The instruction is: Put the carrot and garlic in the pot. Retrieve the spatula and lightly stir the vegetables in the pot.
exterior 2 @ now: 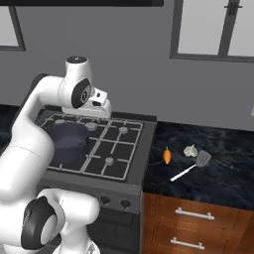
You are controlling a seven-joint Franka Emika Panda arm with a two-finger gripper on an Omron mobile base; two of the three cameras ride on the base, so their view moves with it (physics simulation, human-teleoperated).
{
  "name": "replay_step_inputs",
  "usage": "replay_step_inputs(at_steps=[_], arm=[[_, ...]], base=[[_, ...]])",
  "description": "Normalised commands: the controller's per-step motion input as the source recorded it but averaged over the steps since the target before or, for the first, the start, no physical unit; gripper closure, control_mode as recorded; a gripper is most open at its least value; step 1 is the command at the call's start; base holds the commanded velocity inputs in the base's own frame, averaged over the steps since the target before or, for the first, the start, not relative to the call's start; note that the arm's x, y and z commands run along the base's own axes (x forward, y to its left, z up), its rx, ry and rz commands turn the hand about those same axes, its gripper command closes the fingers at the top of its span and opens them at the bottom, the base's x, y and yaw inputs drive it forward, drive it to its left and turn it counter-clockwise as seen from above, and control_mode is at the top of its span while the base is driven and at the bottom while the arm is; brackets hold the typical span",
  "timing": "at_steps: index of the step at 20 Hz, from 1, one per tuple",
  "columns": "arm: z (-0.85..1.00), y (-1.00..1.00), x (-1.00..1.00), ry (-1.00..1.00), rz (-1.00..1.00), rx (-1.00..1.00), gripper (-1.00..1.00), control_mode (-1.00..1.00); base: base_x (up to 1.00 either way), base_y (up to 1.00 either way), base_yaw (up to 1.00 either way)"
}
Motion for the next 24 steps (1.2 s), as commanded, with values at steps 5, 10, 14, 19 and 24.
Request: replay_step_inputs(at_steps=[5, 10, 14, 19, 24], arm=[[0.00, 0.00, 0.00, 0.00, 0.00, 0.00, -1.00, 1.00], [0.00, 0.00, 0.00, 0.00, 0.00, 0.00, -1.00, 1.00], [0.00, 0.00, 0.00, 0.00, 0.00, 0.00, -1.00, 1.00], [0.00, 0.00, 0.00, 0.00, 0.00, 0.00, -1.00, 1.00], [0.00, 0.00, 0.00, 0.00, 0.00, 0.00, -1.00, 1.00]], base=[[0.01, -0.62, 0.06], [0.33, -0.19, 0.00], [0.55, 0.00, -0.01], [0.65, 0.00, -0.02], [0.30, -0.05, 0.00]])
